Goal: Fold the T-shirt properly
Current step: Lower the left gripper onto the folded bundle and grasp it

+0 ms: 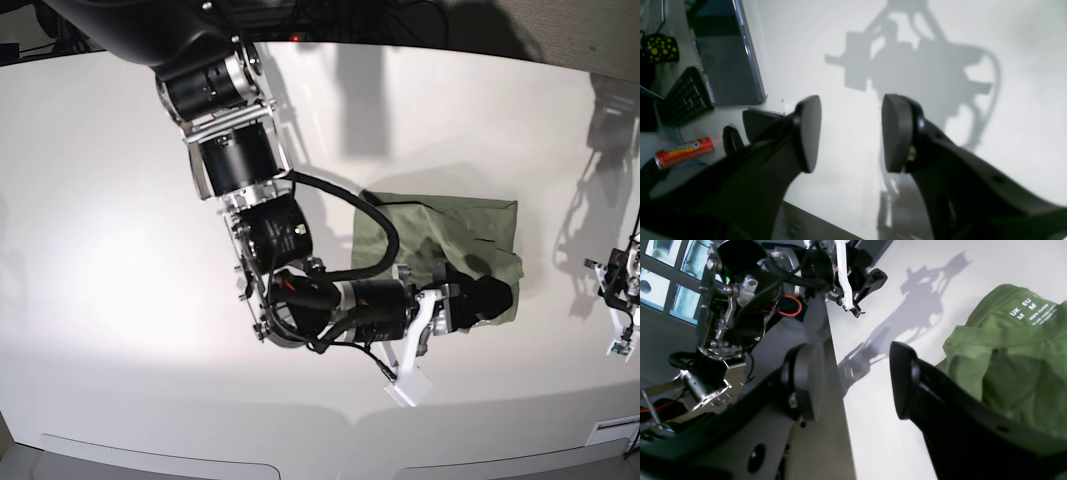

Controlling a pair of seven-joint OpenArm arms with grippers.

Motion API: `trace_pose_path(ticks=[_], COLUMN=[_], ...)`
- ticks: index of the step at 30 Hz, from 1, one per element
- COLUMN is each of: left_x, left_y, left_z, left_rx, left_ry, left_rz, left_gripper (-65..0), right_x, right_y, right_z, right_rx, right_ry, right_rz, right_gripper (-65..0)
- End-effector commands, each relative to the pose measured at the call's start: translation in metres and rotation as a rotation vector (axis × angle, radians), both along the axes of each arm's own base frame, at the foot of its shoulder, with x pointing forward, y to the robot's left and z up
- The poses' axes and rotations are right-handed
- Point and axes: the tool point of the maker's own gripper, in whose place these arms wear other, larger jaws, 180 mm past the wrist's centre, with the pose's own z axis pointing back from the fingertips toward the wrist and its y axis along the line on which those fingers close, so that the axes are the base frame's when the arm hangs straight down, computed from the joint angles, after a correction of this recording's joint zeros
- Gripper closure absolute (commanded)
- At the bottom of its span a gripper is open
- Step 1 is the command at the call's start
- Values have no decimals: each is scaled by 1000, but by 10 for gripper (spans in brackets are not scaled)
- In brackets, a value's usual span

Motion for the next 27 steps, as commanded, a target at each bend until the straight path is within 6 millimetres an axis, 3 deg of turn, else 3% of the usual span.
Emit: trace_pose_path(ticks=[1, 4, 9, 12, 16, 18, 23, 27], left_x=[12, 17, 31, 40, 40, 34, 2, -25], left_y=[10, -3, -56, -95, -161, -183, -217, -218], left_z=[23, 22, 20, 33, 57, 58, 25, -7], left_rx=[24, -64, -235, -290, -370, -406, -461, -464], left_ry=[-68, -112, -154, -206, -265, -276, -210, -134], left_rz=[20, 26, -91, -164, -292, -330, -339, -303], left_gripper=[-294, -294, -294, -294, -294, -294, -294, -294], right_x=[15, 48, 96, 106, 115, 117, 126, 129], right_y=[1, -12, -44, -51, -59, -62, -97, -107], right_z=[24, 12, -7, -14, -47, -63, -99, -107], right_rx=[27, -106, -340, -378, -466, -491, -583, -607], right_ry=[-75, -192, -425, -455, -413, -393, -339, -323], right_rz=[-28, -160, -357, -394, -418, -434, -472, -474], right_gripper=[-319, -319, -318, -317, -317, -317, -317, -316])
